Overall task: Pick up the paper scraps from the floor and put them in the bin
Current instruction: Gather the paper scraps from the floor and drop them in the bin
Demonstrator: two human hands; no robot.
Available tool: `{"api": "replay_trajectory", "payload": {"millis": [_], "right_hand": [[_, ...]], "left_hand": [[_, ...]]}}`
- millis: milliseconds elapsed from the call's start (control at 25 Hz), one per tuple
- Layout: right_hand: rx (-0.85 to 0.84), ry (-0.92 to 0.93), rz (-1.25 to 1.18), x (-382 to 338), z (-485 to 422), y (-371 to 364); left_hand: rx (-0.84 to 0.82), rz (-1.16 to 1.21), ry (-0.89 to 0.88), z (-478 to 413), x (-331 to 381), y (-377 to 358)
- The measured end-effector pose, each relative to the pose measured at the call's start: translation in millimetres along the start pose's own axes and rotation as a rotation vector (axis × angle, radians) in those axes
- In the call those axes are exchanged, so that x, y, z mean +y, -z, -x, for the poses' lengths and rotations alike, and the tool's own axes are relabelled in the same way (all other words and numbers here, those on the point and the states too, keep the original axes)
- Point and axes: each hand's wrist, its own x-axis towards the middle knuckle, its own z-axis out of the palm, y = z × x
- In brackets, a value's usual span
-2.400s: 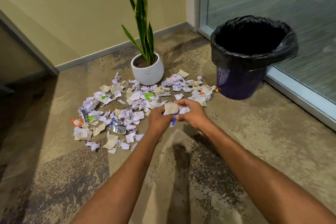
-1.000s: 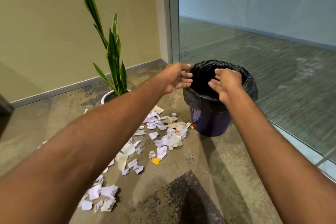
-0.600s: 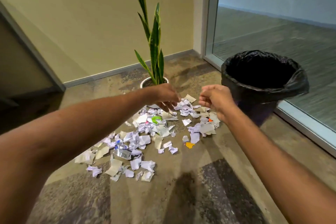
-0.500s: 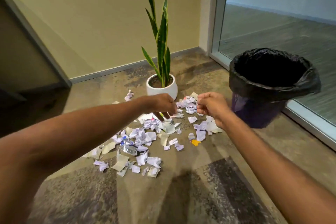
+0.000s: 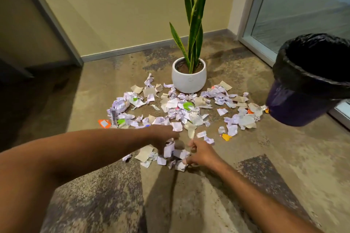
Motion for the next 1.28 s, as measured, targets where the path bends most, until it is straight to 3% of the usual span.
{"api": "replay_trajectory", "payload": {"millis": [160, 360, 520, 640, 840, 960, 1080, 1280], "right_hand": [[0.050, 0.069, 0.333, 11, -3, -47], [0.189, 0.098, 0.270, 9, -20, -76], [0.287, 0.090, 0.123, -2, -36, -86], [0.347, 0.037, 0.059, -13, -43, -88], [0.276, -0.232, -0.446, -30, -43, -80], [0.210, -0.293, -0.649, -47, -49, -65], [0.178, -0.303, -0.722, -62, -50, -47], [0.195, -0.266, -0.787, -66, -56, 7]], "left_hand": [[0.052, -0.067, -0.082, -11, -11, -45], [0.195, 0.040, -0.083, -35, -14, -70], [0.329, 0.320, -0.125, -49, -27, -73], [0.354, 0.379, -0.100, -54, -33, -70], [0.297, 0.529, -0.034, -53, -44, -63], [0.229, 0.905, 0.090, -53, -45, -55], [0.196, 1.091, 0.152, -49, -42, -41], [0.297, 1.223, 0.153, -57, -22, 0]]}}
